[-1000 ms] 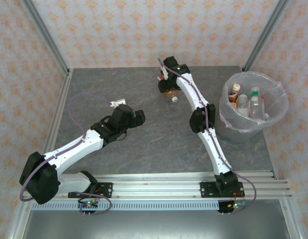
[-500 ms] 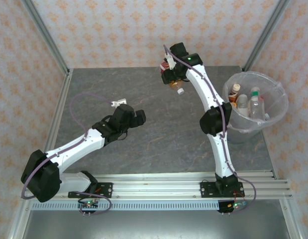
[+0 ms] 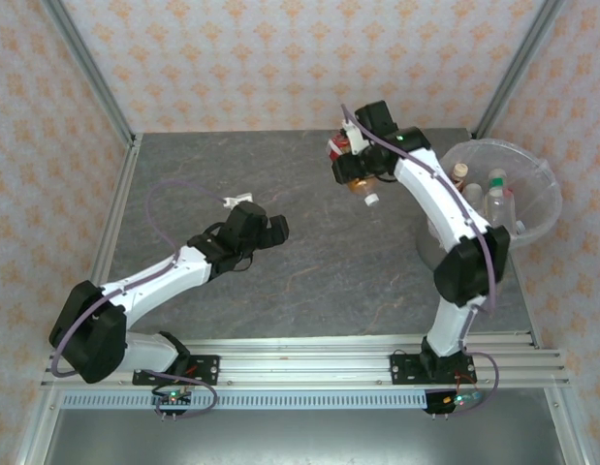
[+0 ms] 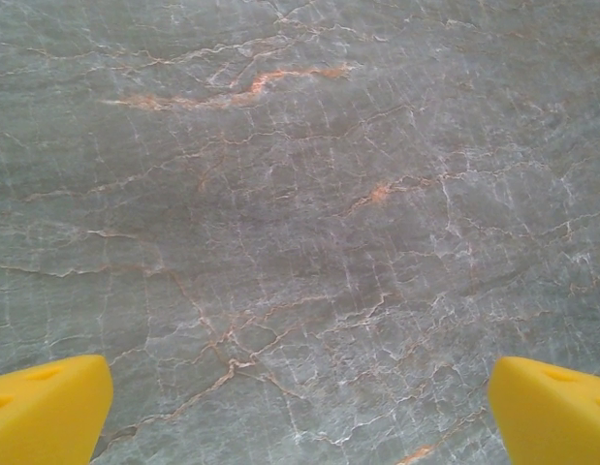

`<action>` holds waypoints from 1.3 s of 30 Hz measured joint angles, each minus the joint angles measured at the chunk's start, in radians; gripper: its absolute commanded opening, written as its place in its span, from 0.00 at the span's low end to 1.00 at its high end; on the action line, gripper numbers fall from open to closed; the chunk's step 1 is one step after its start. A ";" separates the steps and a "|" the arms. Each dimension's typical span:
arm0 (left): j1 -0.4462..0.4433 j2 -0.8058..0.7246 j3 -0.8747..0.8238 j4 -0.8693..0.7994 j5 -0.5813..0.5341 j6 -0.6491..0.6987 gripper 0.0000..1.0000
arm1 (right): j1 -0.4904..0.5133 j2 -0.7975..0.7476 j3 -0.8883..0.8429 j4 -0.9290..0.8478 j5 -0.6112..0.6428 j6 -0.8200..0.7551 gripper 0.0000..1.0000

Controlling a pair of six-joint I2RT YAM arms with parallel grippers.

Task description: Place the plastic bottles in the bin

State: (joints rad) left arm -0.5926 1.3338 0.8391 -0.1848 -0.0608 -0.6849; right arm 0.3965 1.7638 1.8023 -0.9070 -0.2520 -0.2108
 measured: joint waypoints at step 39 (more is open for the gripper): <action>0.000 0.176 0.142 0.095 0.135 -0.039 1.00 | -0.391 -0.657 -0.406 0.433 0.262 0.367 0.58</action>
State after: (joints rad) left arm -0.5926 1.5097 0.9810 -0.0902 0.0746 -0.7238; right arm 0.0051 1.1072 1.3968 -0.4744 0.0101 0.1558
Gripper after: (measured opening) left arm 0.999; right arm 0.619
